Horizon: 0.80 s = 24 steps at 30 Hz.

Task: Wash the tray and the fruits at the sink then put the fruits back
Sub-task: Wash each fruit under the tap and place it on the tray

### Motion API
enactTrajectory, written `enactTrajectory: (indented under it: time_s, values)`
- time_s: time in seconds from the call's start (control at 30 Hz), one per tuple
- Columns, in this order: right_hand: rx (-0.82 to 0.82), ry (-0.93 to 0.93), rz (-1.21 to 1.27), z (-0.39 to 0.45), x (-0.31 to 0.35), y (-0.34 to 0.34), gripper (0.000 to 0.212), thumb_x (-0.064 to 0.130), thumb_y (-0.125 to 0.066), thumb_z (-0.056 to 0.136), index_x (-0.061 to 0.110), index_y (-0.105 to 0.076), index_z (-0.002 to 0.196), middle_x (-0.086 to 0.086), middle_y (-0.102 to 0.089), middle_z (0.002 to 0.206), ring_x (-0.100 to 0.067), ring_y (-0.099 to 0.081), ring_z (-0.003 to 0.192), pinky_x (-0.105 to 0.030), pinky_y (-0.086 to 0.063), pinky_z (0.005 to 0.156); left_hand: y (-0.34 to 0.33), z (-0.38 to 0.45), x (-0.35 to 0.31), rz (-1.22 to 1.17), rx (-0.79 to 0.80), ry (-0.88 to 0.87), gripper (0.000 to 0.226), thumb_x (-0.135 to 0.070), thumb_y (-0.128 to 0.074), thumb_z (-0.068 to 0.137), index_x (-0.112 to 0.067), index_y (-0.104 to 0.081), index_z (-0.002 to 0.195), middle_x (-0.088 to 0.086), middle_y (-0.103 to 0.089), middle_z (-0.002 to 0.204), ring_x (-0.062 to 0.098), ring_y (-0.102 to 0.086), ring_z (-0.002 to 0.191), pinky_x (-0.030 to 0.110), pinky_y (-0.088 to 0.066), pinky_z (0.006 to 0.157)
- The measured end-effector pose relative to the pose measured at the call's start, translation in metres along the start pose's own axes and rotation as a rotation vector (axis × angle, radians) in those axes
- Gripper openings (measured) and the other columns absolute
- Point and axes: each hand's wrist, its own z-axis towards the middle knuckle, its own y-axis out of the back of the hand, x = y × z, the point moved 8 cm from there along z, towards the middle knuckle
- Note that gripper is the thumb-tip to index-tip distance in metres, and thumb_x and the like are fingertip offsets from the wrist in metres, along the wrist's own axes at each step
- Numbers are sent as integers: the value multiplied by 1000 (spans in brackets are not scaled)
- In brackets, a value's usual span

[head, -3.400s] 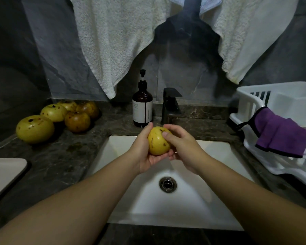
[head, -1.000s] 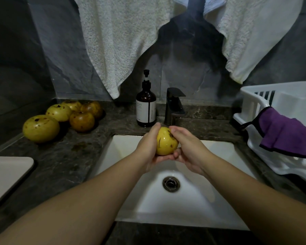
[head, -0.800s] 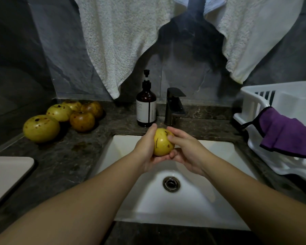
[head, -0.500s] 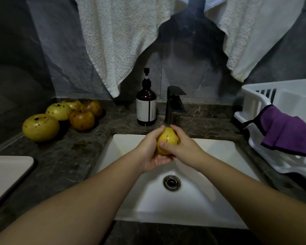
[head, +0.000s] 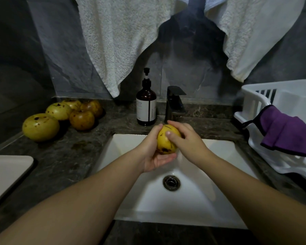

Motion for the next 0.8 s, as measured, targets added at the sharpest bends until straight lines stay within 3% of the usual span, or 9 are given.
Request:
enactTrajectory:
  time_s: [0.07,0.17,0.3,0.4,0.47,0.6,0.7,0.8]
  values:
    - [61,1,-72,-2,1,-5,70,42,-77,87,48,-41,147,8,-40,140,-14,-44,129,-32,-45,104,0,0,1,-46,18,16,82,-76,-60,86,-5,-66,127,20,-78,95,29,-78,71,31,-60,49]
    - [99,17,-68,-4,3,-6,81,40,-81,84,50,-35,150,8,-36,141,-11,-43,128,-30,-45,103,1,0,2,-70,65,40,82,-77,-58,86,-3,-70,120,20,-78,97,30,-79,75,33,-61,51]
    - [101,89,-74,-5,8,-2,67,39,-80,85,59,-40,136,15,-41,138,-6,-48,120,-20,-45,92,-4,1,3,-134,130,44,84,-80,-55,86,-1,-84,92,19,-79,103,29,-80,83,36,-63,58]
    - [78,19,25,-5,3,-2,55,47,-78,85,56,-48,130,21,-54,126,0,-58,109,-18,-52,84,-2,2,2,-149,120,31,83,-78,-61,84,-4,-73,122,21,-76,115,34,-78,97,40,-65,66]
    - [70,-53,119,-4,-4,-5,50,52,-74,86,49,-52,130,18,-58,122,-2,-62,105,-16,-54,78,-1,1,0,-140,105,5,81,-74,-64,85,-8,-67,131,21,-75,117,34,-78,96,40,-65,65]
    - [47,-192,289,-3,-14,-8,45,53,-62,95,33,-57,135,0,-64,117,-6,-63,85,-13,-48,57,-3,-3,-6,-119,95,-53,72,-69,-69,84,-12,-70,127,21,-77,110,32,-79,88,38,-66,63]
    - [140,-255,393,-5,-20,-16,46,44,-62,98,34,-53,143,-6,-65,117,-11,-60,73,-25,-46,56,0,-5,-5,-82,86,-34,76,-72,-68,83,-11,-70,128,23,-75,114,32,-78,93,37,-66,70]
    - [191,-310,497,-7,-26,-20,48,24,-64,99,35,-52,144,-7,-64,118,-15,-59,73,-27,-45,56,-1,-6,-4,-69,65,-25,78,-73,-65,86,-8,-69,129,23,-75,111,31,-79,84,34,-66,64]
